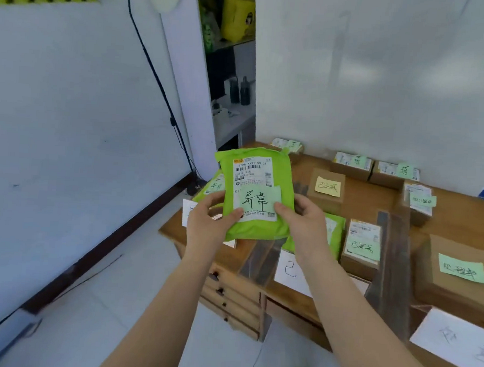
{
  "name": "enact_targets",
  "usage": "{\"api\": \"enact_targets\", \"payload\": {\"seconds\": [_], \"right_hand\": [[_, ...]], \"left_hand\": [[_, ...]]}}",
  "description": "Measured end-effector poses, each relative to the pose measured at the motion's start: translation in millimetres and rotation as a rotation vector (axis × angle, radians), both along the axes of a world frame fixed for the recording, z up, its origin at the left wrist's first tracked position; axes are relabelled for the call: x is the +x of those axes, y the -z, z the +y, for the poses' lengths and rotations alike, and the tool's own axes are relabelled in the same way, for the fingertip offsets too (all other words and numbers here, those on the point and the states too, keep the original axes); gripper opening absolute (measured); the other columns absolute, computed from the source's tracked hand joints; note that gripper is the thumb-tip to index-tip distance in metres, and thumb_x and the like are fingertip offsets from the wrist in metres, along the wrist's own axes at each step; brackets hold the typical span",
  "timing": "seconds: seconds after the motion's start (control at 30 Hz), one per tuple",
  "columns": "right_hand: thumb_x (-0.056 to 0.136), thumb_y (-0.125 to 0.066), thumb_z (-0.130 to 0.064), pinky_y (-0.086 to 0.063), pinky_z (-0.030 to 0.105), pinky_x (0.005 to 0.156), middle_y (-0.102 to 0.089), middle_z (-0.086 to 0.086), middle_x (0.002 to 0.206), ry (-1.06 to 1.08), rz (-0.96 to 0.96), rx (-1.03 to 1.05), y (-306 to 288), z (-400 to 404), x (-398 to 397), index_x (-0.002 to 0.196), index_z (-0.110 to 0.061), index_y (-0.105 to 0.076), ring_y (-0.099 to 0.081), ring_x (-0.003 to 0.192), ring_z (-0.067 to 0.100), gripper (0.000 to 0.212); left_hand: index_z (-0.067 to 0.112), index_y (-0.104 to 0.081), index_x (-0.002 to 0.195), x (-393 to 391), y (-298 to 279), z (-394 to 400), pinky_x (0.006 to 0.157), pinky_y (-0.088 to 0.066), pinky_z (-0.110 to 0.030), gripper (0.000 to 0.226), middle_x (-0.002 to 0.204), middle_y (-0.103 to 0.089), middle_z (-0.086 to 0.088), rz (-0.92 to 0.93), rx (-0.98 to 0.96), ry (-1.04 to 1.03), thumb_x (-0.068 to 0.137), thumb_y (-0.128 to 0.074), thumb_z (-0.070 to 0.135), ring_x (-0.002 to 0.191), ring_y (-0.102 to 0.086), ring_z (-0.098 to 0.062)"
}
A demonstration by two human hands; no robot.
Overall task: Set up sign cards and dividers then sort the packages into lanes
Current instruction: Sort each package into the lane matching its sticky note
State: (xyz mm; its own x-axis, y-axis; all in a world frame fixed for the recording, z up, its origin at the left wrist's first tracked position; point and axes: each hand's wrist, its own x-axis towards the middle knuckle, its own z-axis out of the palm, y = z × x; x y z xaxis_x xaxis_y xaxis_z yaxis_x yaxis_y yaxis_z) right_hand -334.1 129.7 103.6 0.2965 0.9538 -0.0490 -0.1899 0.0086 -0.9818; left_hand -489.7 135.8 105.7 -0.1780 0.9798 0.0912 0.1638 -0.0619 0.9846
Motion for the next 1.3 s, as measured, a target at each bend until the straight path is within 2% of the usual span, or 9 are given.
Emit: {"api": "enact_targets", "payload": {"seconds": [0.13,0.2,0.33,0.43,0.6,0.73,0.9,1.0,1.3], "right_hand": [[0.083,-0.065,-0.001,-0.057,0.02,0.062,-0.069,-0.002,0.089,-0.03,0.044,-0.014,3,19,-33,0.101,-0.014,-0.066,-0.066,0.078,0.012,0.022],[0.083,-0.065,0.0,-0.057,0.02,0.061,-0.069,-0.001,0.09,-0.046,0.053,-0.019,6,34,-47,0.098,-0.015,-0.066,-0.066,0.078,0.012,0.021],[0.084,-0.064,-0.001,-0.058,0.027,0.063,-0.071,-0.001,0.089,-0.085,0.089,-0.051,11,73,-73,0.086,-0.025,-0.067,-0.068,0.079,0.018,0.024],[0.085,-0.064,-0.002,-0.059,0.037,0.07,-0.073,0.001,0.089,-0.11,0.12,-0.098,18,109,-86,0.09,-0.021,-0.069,-0.07,0.081,0.023,0.02],[0.084,-0.063,0.0,-0.055,0.021,0.05,-0.07,-0.005,0.082,-0.085,0.154,-0.118,26,179,-98,0.089,-0.019,-0.067,-0.069,0.064,0.007,0.02],[0.083,-0.064,0.0,-0.054,0.025,0.058,-0.071,-0.001,0.086,-0.039,0.152,-0.15,27,229,-100,0.094,-0.017,-0.067,-0.068,0.074,0.014,0.02],[0.083,-0.065,-0.001,-0.056,0.03,0.065,-0.072,0.0,0.091,0.038,0.145,-0.188,32,275,-97,0.099,-0.016,-0.067,-0.069,0.08,0.018,0.022],[0.083,-0.065,0.0,-0.057,0.033,0.069,-0.072,0.003,0.092,0.094,0.124,-0.216,38,299,-95,0.1,-0.015,-0.067,-0.069,0.081,0.021,0.023],[0.082,-0.065,0.001,-0.057,0.035,0.07,-0.068,0.006,0.091,0.303,0.003,-0.378,66,381,-91,0.099,-0.014,-0.065,-0.066,0.079,0.022,0.023]], "left_hand": [[0.022,-0.061,0.11,-33,3,13,0.069,-0.056,-0.022,0.04,0.106,-0.068,0.003,0.029,-0.008,-0.041,0.074,-0.077,0.015,0.095,-0.064,-0.013],[0.018,-0.061,0.113,-47,2,23,0.06,-0.053,-0.013,0.041,0.097,-0.067,0.008,0.037,0.001,-0.05,0.075,-0.077,0.013,0.088,-0.063,-0.007],[0.016,-0.061,0.109,-70,0,55,0.053,-0.046,-0.005,0.035,0.088,-0.063,0.016,0.069,0.003,-0.042,0.077,-0.075,0.011,0.08,-0.058,0.002],[0.019,-0.06,0.108,-84,2,92,0.055,-0.046,-0.003,0.034,0.088,-0.061,0.02,0.115,-0.009,-0.031,0.077,-0.074,0.013,0.079,-0.057,0.005],[0.021,-0.06,0.11,-97,5,167,0.058,-0.045,-0.001,0.036,0.093,-0.061,0.018,0.189,-0.026,0.012,0.078,-0.074,0.016,0.083,-0.056,0.004],[0.02,-0.06,0.112,-101,8,226,0.059,-0.048,-0.006,0.038,0.1,-0.064,0.011,0.205,-0.062,0.066,0.078,-0.074,0.016,0.085,-0.058,0.002],[0.02,-0.059,0.107,-97,17,287,0.051,-0.044,-0.003,0.033,0.09,-0.06,0.018,0.173,-0.1,0.155,0.078,-0.074,0.012,0.078,-0.057,0.004],[0.014,-0.059,0.112,-94,29,322,0.053,-0.046,-0.005,0.038,0.096,-0.062,0.01,0.187,-0.119,0.21,0.077,-0.074,0.011,0.078,-0.055,0.005],[0.006,-0.059,0.114,-80,73,440,0.05,-0.045,-0.003,0.04,0.098,-0.062,-0.002,0.221,-0.222,0.451,0.077,-0.074,0.008,0.072,-0.056,0.001]]}}
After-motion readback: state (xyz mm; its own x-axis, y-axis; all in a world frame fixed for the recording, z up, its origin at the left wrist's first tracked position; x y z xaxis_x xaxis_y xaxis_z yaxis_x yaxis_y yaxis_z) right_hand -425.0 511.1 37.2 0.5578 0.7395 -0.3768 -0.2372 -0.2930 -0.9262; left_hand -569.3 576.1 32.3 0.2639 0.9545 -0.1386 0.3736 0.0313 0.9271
